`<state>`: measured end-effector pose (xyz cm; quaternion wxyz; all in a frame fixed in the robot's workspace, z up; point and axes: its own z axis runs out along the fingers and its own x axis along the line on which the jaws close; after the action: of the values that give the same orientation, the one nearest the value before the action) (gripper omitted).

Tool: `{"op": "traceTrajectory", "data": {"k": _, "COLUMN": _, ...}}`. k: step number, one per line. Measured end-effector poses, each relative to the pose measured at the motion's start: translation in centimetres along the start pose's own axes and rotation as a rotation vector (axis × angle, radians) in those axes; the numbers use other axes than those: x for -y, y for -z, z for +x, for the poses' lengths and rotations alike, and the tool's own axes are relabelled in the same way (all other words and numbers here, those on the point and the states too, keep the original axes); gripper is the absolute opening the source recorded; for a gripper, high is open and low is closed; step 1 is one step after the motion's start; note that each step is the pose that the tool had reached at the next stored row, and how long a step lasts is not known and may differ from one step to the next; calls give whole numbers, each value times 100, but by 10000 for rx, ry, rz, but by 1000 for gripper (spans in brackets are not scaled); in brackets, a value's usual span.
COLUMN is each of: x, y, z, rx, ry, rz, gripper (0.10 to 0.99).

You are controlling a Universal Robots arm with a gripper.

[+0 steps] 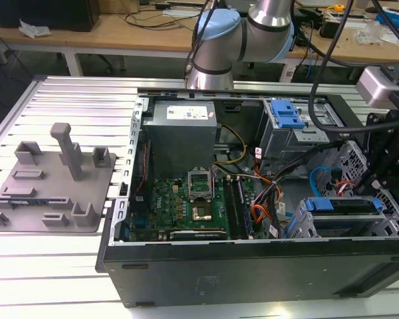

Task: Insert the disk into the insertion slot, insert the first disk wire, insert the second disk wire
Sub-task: 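Insert the first disk wire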

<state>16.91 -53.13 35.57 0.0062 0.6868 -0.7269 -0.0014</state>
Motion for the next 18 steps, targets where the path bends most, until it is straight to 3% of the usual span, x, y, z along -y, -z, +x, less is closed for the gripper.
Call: {"op": "traceTrajectory", "data": {"k": 18, "x": -9, "y": -36, "z": 19, "rx": -3, "ry": 93, "rz": -14, "gripper": 165}}
